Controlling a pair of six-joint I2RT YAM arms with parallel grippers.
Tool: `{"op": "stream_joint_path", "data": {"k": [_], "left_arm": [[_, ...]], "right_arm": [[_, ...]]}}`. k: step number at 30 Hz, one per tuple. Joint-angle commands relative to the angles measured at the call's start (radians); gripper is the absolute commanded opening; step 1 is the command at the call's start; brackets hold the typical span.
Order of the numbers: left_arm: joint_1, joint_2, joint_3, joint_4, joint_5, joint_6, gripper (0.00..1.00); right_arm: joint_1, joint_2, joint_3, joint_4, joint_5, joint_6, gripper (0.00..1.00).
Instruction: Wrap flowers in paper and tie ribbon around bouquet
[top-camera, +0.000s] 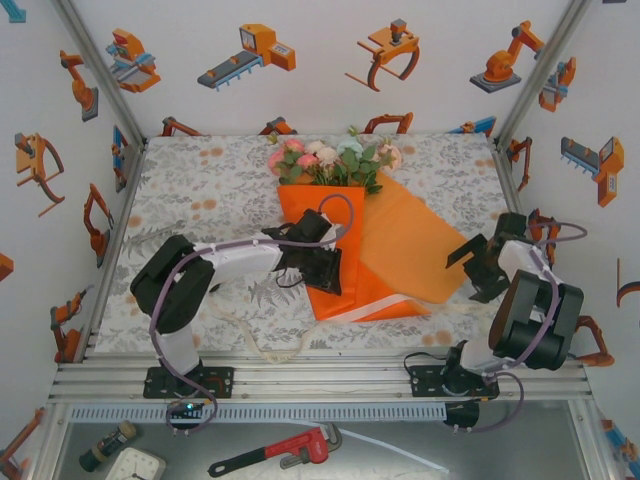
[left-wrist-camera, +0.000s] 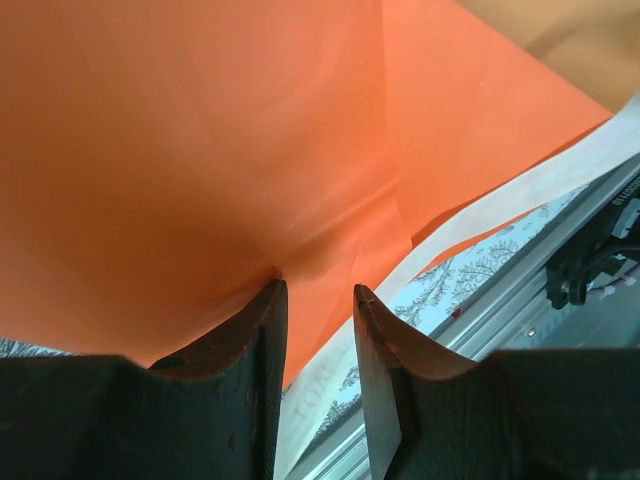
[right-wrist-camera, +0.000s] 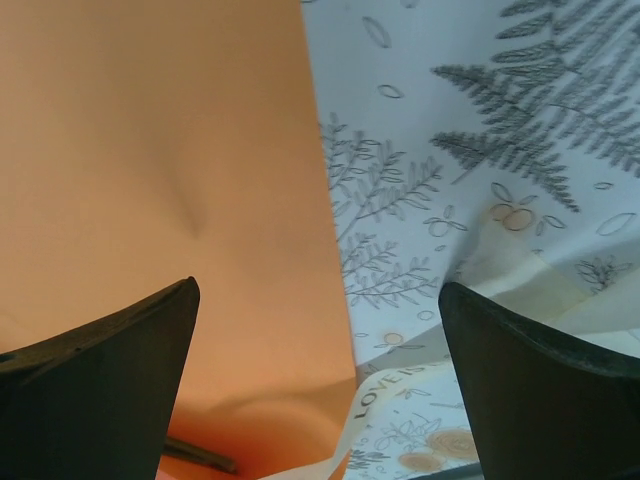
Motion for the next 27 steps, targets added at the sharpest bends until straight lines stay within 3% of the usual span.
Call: {"op": "stream_joint_path", "data": {"k": [1, 8, 14, 20, 27], "left_arm": [[-0.006, 0.020, -0.012, 0.019, 0.015, 0.017, 0.35], [-0.005, 0.032, -0.030, 0.037, 0.001, 0.009, 0.35], [-0.003, 0.039, -0.018, 0.036, -0.005, 0.007, 0.35], [-0.003, 0.051, -0.011, 0.043, 0.004, 0.006, 0.36], [-0.005, 0.049, -0.013, 0.055, 0.027, 0.019, 0.36]], "right_arm": [[0.048, 0.033, -0.040, 0.044, -0.048, 0.042, 0.94], [0.096, 0.061, -0.084, 0.208, -0.227, 0.154, 0.94], [0.126, -0.083, -0.108, 0.292, -0.333, 0.262, 0.93], [0.160, -0.204, -0.221, 0.415, -0.394, 0.355, 0.88], [0.215, -0.321, -0.328, 0.374, -0.394, 0.332, 0.91]]}}
